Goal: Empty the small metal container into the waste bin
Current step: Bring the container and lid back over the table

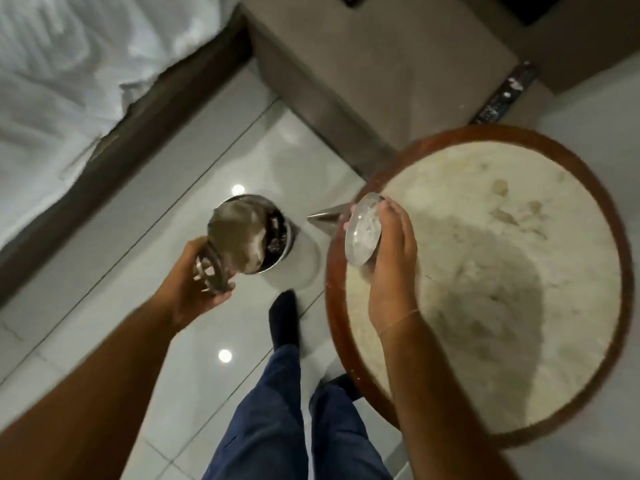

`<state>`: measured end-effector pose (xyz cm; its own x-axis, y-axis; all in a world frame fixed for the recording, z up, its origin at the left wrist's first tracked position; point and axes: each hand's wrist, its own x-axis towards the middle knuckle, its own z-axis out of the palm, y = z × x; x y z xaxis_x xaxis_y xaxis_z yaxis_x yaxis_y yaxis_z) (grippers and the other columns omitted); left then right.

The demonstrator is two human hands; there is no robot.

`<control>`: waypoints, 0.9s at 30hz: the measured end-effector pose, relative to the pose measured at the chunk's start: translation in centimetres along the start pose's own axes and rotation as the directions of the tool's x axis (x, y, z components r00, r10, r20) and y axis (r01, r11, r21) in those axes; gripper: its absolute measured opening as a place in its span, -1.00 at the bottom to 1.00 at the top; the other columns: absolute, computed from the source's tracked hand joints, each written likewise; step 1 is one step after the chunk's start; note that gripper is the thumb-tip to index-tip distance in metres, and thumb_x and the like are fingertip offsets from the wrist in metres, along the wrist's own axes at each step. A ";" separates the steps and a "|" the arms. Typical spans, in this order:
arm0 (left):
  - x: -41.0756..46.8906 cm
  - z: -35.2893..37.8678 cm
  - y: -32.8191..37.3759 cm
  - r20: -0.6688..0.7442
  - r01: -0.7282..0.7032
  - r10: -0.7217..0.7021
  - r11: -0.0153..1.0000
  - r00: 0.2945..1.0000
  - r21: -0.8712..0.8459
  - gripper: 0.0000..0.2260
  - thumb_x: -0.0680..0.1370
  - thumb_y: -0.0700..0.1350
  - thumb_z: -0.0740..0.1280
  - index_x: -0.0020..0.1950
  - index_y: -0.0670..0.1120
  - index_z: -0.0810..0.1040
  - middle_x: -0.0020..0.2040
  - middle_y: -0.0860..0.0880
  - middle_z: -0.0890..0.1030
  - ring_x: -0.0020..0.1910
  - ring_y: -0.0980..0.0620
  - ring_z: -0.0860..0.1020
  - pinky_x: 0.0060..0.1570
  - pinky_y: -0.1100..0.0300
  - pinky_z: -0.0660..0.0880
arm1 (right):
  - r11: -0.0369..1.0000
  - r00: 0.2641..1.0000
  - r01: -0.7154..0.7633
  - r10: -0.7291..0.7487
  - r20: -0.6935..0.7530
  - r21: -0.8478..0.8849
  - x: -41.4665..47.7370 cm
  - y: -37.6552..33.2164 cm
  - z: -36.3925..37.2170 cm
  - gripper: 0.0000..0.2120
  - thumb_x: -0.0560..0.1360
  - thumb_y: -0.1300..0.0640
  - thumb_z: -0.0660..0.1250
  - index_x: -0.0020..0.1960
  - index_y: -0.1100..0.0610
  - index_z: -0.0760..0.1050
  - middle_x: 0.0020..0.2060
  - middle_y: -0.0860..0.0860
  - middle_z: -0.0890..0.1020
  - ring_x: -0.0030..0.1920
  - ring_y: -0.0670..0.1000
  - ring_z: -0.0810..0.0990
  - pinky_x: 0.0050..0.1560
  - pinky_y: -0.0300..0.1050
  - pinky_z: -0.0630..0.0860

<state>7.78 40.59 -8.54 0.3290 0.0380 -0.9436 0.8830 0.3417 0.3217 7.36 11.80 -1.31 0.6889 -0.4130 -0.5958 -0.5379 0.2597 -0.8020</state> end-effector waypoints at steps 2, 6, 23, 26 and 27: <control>-0.9 3.4 0.6 0.066 -0.092 0.083 0.985 0.994 0.148 -0.39 0.54 0.33 0.41 0.47 0.00 0.56 0.41 -0.20 0.65 0.27 -0.23 0.69 0.10 -0.10 0.66 | 0.993 0.996 -0.063 0.069 -0.058 0.096 0.1 -0.5 -3.6 -0.54 0.42 -0.39 0.33 0.26 -0.33 0.65 0.35 -0.12 0.70 0.36 0.00 0.65 0.34 0.12 0.65; -4.8 12.6 1.2 0.128 -0.293 0.264 0.855 0.956 0.428 -0.48 0.33 0.43 0.49 0.16 0.17 0.70 -0.07 0.04 0.82 -0.08 0.01 0.80 -0.31 0.18 0.69 | 0.946 0.956 -0.171 0.227 -0.185 0.275 0.4 -0.7 -8.4 -0.57 0.64 -0.22 0.29 0.40 -0.05 0.64 0.32 0.04 0.73 0.33 0.13 0.69 0.18 0.09 0.69; -15.3 33.3 -10.0 0.892 -0.852 0.045 -0.279 0.449 0.443 0.00 0.25 0.36 0.62 0.63 0.15 0.38 0.48 0.19 0.48 0.35 0.27 0.47 0.30 0.27 0.48 | 0.724 0.956 -0.222 0.293 -0.001 0.653 -3.2 1.7 -21.7 -0.48 0.66 -0.30 0.26 0.39 0.01 0.70 0.28 0.05 0.78 0.26 0.01 0.75 0.14 -0.12 0.70; -15.9 35.0 -12.1 0.903 -0.864 0.002 -0.292 0.429 0.411 0.00 0.28 0.29 0.63 0.66 0.07 0.36 0.54 0.11 0.47 0.46 0.10 0.46 0.45 0.04 0.49 | 0.729 0.963 -0.192 0.269 -0.018 0.657 -3.5 2.1 -23.3 -0.56 0.68 -0.29 0.25 0.27 -0.07 0.76 0.20 -0.01 0.81 0.19 -0.06 0.79 0.06 -0.21 0.71; -16.0 35.4 -12.6 0.903 -0.865 -0.002 -0.288 0.429 0.410 0.00 0.29 0.27 0.64 0.66 0.06 0.36 0.56 0.10 0.46 0.48 0.08 0.45 0.46 0.03 0.48 | 0.724 0.965 -0.181 0.262 -0.023 0.666 -3.6 2.2 -23.8 -0.56 0.68 -0.28 0.25 0.29 -0.06 0.74 0.20 -0.01 0.81 0.18 -0.06 0.79 0.05 -0.22 0.71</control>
<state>3.23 2.43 5.34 0.4414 -0.8327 -0.3344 -0.4015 -0.5165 0.7563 -7.85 -6.93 0.13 0.5131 -0.3502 -0.7836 -0.1905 0.8437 -0.5018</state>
